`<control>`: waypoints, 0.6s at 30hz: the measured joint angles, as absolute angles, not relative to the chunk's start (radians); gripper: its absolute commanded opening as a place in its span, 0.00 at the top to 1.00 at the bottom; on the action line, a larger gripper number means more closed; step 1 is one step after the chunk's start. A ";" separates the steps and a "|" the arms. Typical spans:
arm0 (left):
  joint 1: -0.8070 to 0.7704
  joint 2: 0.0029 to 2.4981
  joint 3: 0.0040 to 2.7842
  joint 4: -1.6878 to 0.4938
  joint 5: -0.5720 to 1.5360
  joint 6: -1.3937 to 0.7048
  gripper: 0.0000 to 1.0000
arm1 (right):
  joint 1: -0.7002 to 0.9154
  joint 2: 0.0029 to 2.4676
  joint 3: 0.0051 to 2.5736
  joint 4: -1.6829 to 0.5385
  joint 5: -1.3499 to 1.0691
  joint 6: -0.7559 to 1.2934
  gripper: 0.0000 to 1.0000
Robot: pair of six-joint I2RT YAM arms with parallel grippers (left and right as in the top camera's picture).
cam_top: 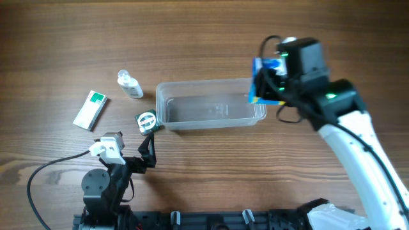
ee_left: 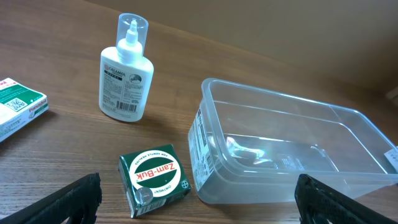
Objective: Pack container
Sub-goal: 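Carry the VapoDrops box into the container's right end and release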
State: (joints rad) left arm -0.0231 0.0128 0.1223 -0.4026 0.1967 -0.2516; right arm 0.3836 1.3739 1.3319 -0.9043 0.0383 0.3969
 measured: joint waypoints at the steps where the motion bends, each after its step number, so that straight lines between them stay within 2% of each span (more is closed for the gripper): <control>1: -0.023 0.013 0.122 -0.403 0.197 -0.252 0.00 | 0.418 1.398 1.330 -0.888 0.056 0.404 0.32; 4: -0.023 0.013 0.122 -0.403 0.197 -0.252 0.00 | 0.473 1.506 1.315 -0.871 0.092 0.435 0.31; 12: -0.023 0.013 0.122 -0.403 0.197 -0.252 0.00 | 0.475 1.770 1.296 -0.870 0.113 0.468 0.30; 15: -0.023 0.013 0.122 -0.403 0.197 -0.252 0.00 | 0.475 1.793 1.296 -0.865 0.113 0.472 0.23; 16: -0.023 0.013 0.122 -0.403 0.197 -0.252 0.00 | 0.475 1.802 1.296 -0.859 0.113 0.471 0.17; 18: -0.023 0.013 0.122 -0.403 0.197 -0.252 0.00 | 0.475 1.814 1.296 -0.849 0.115 0.469 0.16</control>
State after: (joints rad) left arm -0.0231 0.0128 0.1223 -0.4026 0.1967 -0.2516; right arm 0.4751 1.8145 1.2961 -0.8486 0.1146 0.4694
